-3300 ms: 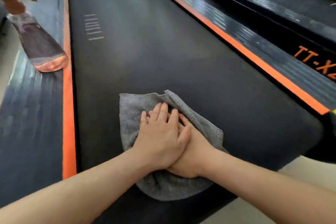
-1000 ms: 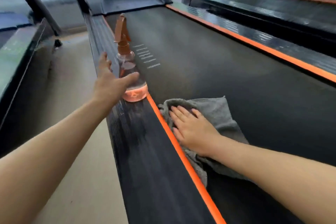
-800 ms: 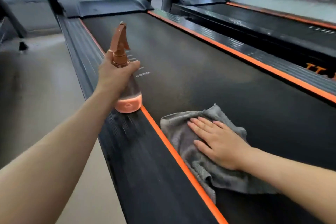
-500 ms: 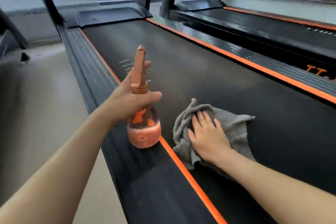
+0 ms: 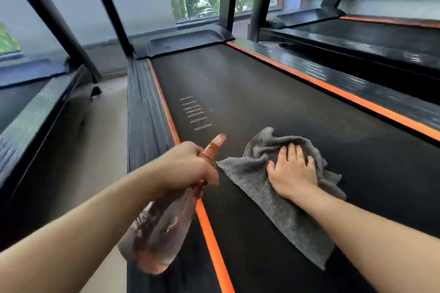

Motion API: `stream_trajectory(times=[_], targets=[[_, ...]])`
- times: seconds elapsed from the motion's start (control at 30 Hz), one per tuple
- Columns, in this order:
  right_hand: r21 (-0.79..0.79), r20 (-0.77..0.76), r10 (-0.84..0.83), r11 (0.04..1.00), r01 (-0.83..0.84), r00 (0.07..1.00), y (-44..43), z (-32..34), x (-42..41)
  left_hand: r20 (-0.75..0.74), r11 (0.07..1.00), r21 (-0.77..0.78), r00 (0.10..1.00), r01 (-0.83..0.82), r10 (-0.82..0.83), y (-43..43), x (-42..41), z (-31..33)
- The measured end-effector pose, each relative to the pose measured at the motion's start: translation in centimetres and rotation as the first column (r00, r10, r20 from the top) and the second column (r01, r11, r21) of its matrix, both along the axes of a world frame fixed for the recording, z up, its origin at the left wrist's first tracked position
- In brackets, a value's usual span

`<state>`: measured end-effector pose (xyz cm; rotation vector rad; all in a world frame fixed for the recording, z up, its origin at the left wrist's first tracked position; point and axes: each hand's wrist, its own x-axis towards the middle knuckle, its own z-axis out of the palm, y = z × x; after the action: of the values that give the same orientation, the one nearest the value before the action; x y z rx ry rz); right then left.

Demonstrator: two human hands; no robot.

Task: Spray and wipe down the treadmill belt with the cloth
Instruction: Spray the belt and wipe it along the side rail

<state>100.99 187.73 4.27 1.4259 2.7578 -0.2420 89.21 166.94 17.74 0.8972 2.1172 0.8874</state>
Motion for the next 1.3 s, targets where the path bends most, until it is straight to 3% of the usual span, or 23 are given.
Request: stream_trajectory(times=[0.07, 0.2, 0.3, 0.33, 0.4, 0.47, 0.5, 0.57, 0.63, 0.73, 0.83, 0.9, 1.0, 1.1, 1.2, 1.23, 1.3], targets=[[-0.001, -0.04, 0.183, 0.983, -0.183, 0.982, -0.8, 0.0, -0.4, 0.008, 0.986, -0.155, 0.998, -0.061, 0.063, 1.2, 1.1, 0.2], [-0.013, -0.028, 0.632, 0.774, -0.633, 0.774, -6.7, 0.2, 0.6, 0.082, 0.961, -0.086, 0.96, -0.261, 0.268, 2.2, 1.1, 0.8], [-0.027, -0.016, 0.773, 0.634, -0.773, 0.634, -5.8, 0.5, 3.1, 0.119, 0.958, -0.07, 0.952, -0.277, 0.284, 3.3, 1.2, 0.3], [-0.018, -0.001, 0.771, 0.636, -0.771, 0.636, -4.3, 0.8, 3.5, 0.133, 0.958, -0.058, 0.948, -0.282, 0.288, 3.6, 1.3, 0.1], [0.019, 0.028, 0.645, 0.763, -0.646, 0.764, 0.0, 1.0, 4.0, 0.158, 0.949, -0.042, 0.936, -0.313, 0.316, 3.8, 1.1, -0.4], [0.04, 0.063, 0.355, 0.933, -0.358, 0.933, 4.6, 0.9, 4.7, 0.174, 0.953, -0.027, 0.937, -0.303, 0.303, 3.4, 0.6, -0.7], [0.036, 0.086, 0.203, 0.978, -0.207, 0.975, 6.4, 0.9, 5.2, 0.165, 0.956, -0.017, 0.942, -0.293, 0.291, 3.2, 0.2, -0.7], [-0.004, 0.1, -0.022, 1.0, 0.022, 0.995, 7.7, 0.9, 4.7, 0.136, 0.959, 0.028, 0.952, -0.282, 0.275, 2.8, -0.9, -0.3], [-0.056, 0.065, -0.112, 0.992, 0.115, 0.992, 5.8, 0.9, 1.8, 0.149, 0.95, 0.094, 0.948, -0.297, 0.282, 2.8, -1.9, 0.0], [-0.03, -0.025, 0.136, 0.99, -0.137, 0.99, -1.4, 0.6, -4.4, 0.175, 0.936, 0.178, 0.946, -0.303, 0.273, 3.4, -2.9, 0.2], [0.014, -0.015, 0.555, 0.832, -0.554, 0.832, -8.1, 0.5, -7.9, 0.154, 0.919, 0.27, 0.955, -0.288, 0.254, 3.9, -3.6, 0.2], [0.023, 0.038, 0.67, 0.741, -0.671, 0.742, -8.6, 0.5, -8.7, 0.082, 0.903, 0.336, 0.963, -0.268, 0.255, 4.0, -4.2, 0.1], [0.038, 0.03, 0.575, 0.817, -0.576, 0.817, -4.3, 0.6, -9.0, -0.077, 0.877, 0.389, 0.939, -0.283, 0.337, 3.8, -6.0, -0.3], [0.011, 0.005, 0.191, 0.981, -0.191, 0.982, 1.8, 0.9, -7.3, -0.072, 0.792, 0.481, 0.883, -0.376, 0.463, 3.4, -7.7, -0.6], [-0.041, 0.011, -0.072, 0.997, 0.072, 0.997, 3.4, 0.5, -8.1, -0.091, 0.718, 0.565, 0.835, -0.406, 0.543, 3.3, -9.5, -1.5], [-0.057, 0.006, -0.076, 0.995, 0.076, 0.997, 2.6, 0.4, -9.4, -0.105, 0.701, 0.593, 0.824, -0.397, 0.556, 3.5, -9.7, -1.7], [-0.026, -0.017, 0.099, 0.995, -0.099, 0.995, -0.6, 0.4, -13.0, -0.109, 0.655, 0.656, 0.811, -0.375, 0.574, 4.0, -10.3, -2.1]])
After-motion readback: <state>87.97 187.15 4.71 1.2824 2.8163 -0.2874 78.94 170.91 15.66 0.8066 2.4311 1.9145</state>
